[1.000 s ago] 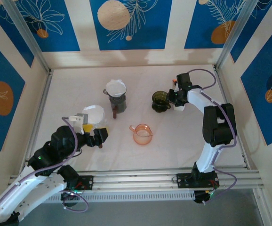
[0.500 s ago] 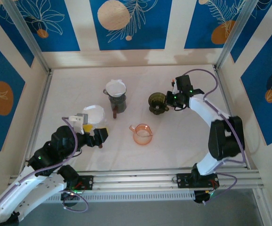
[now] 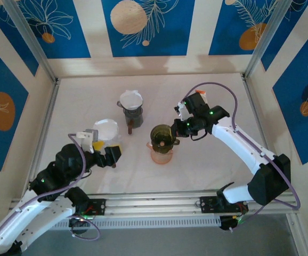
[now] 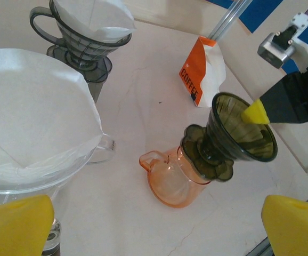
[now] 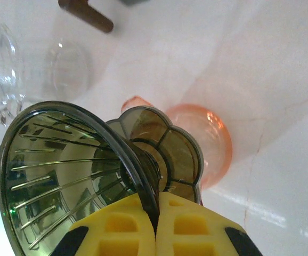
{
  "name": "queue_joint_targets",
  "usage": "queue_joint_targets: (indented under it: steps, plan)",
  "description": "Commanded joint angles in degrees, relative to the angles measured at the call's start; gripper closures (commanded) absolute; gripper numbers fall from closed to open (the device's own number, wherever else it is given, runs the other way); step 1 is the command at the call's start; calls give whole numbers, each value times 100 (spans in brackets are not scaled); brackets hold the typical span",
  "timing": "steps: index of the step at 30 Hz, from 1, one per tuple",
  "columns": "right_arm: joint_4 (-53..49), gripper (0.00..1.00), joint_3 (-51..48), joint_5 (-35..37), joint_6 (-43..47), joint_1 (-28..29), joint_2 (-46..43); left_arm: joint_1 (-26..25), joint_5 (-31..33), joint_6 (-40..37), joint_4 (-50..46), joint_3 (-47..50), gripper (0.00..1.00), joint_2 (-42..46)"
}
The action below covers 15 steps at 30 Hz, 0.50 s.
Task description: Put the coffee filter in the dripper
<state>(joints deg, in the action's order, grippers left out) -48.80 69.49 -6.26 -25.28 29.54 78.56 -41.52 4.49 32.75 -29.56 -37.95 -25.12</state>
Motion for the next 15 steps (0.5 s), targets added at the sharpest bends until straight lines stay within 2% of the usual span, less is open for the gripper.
queue_joint_targets:
  steps: [1,15]
  plan:
    - [-499,100,224,-89,137,52,67,54,-62,-113,-47,-28,0,74]
    - [110,100,43,245,65,250,262,53,-45,-120,-53,-19,0,78]
